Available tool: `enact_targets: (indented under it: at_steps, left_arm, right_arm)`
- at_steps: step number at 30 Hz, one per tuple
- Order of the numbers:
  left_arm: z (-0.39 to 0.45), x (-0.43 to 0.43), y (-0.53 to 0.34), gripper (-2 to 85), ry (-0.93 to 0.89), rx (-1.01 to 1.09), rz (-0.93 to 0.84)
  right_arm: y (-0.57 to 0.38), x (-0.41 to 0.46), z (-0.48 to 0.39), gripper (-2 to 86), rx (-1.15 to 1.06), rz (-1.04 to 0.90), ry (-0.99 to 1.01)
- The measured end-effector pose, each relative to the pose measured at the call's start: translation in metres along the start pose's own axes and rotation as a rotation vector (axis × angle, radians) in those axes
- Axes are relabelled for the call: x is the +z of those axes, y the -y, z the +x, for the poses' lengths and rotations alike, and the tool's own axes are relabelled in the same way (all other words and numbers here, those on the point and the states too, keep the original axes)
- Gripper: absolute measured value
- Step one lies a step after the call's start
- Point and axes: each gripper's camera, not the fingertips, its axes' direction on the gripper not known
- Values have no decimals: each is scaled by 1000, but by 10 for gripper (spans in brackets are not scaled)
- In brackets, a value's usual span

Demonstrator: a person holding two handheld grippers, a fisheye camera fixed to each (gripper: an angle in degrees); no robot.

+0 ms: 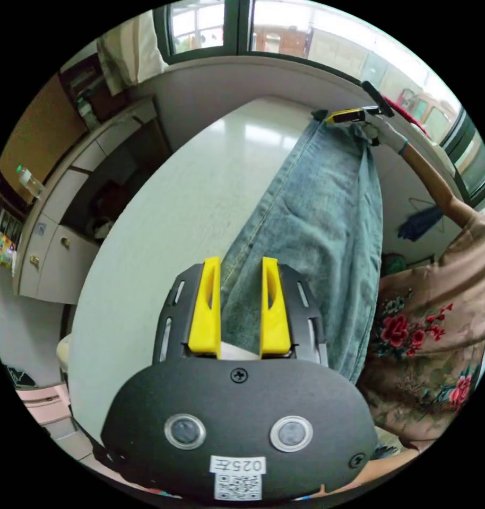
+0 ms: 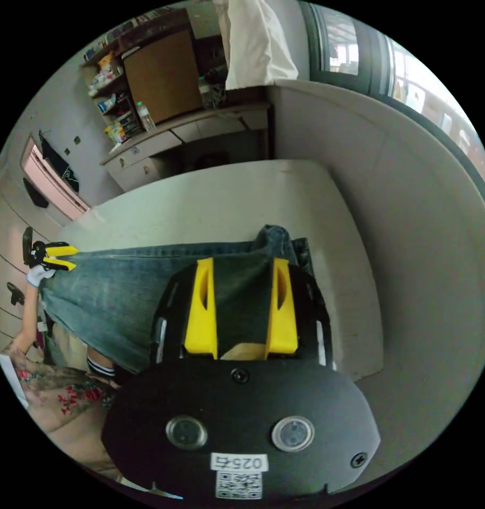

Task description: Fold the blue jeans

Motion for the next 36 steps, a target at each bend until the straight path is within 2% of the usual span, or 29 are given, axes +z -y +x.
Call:
enact_targets:
  at_steps: [3, 5, 9, 13, 16, 17, 21, 27, 32, 34, 36]
  left_arm:
    - [1, 5, -13, 38, -36, -30, 35]
    - [15, 4, -27, -2, 34, -24, 84]
    - [47, 1, -45, -8, 179, 10, 134]
    - [78, -6, -67, 43, 432, 43, 174]
    - [77, -20, -89, 73, 320, 55, 260]
    - [70, -22, -96, 88, 254, 47, 262]
    - [45, -12, -109, 101, 193, -9, 195]
    - [33, 22, -118, 1, 269, -96, 108]
    - [41, -14, -155, -8, 317, -231, 377]
    - [38, -28, -163, -9, 308, -256, 445]
    - [33, -31, -158, -10, 305, -250, 423]
  right_arm:
    - [-6, 4, -10, 57, 44, -21, -61]
    - [-27, -19, -24, 22, 71, 106, -75]
    - [-77, -74, -49, 5, 108, 349, -87]
    - [-125, -138, -82, 0, 77, 523, -102]
    - [-144, -179, -106, -1, 28, 605, -124]
    - [-149, -194, -116, -2, 4, 631, -134]
    - [-160, -228, -142, -2, -51, 694, -166]
    - [-183, -248, -172, -2, -91, 756, -198]
    - [-210, -268, -185, -1, -79, 811, -295]
    - [-209, -277, -181, 1, -75, 810, -274]
    - [-195, -278, -171, 3, -83, 771, -258]
